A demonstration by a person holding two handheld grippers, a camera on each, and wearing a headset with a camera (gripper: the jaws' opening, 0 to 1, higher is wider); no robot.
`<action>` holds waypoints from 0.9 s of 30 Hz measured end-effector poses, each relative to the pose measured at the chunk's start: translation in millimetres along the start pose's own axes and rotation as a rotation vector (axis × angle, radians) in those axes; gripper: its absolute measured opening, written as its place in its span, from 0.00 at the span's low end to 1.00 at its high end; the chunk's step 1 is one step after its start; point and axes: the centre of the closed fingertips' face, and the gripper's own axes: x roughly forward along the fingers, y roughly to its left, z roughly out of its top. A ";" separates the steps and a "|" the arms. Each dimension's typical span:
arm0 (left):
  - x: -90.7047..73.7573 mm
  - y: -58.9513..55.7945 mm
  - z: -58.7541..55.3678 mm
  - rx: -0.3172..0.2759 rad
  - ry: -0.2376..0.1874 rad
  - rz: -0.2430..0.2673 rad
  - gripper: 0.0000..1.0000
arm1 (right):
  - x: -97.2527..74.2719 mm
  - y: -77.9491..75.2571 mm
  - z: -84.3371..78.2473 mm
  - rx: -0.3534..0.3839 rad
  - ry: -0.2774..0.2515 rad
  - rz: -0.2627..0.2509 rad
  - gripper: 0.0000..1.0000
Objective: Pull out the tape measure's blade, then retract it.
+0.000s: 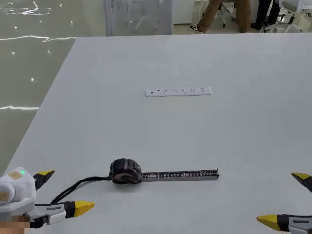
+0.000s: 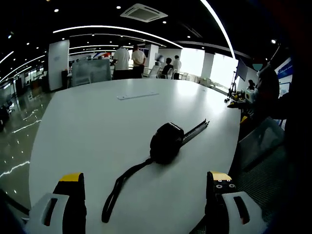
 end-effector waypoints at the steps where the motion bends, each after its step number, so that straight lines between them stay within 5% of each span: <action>1: -0.7 0.3 0.0 -0.002 0.001 0.000 1.00 | -0.6 -1.0 -0.1 0.000 0.000 -0.002 1.00; 22: -13.1 5.1 -6.2 0.007 0.007 0.008 1.00 | -4.2 2.7 6.7 -0.032 0.011 0.016 1.00; 27: -11.9 2.4 -3.7 0.035 -0.025 -0.012 1.00 | -7.1 4.8 3.7 -0.031 0.017 0.032 1.00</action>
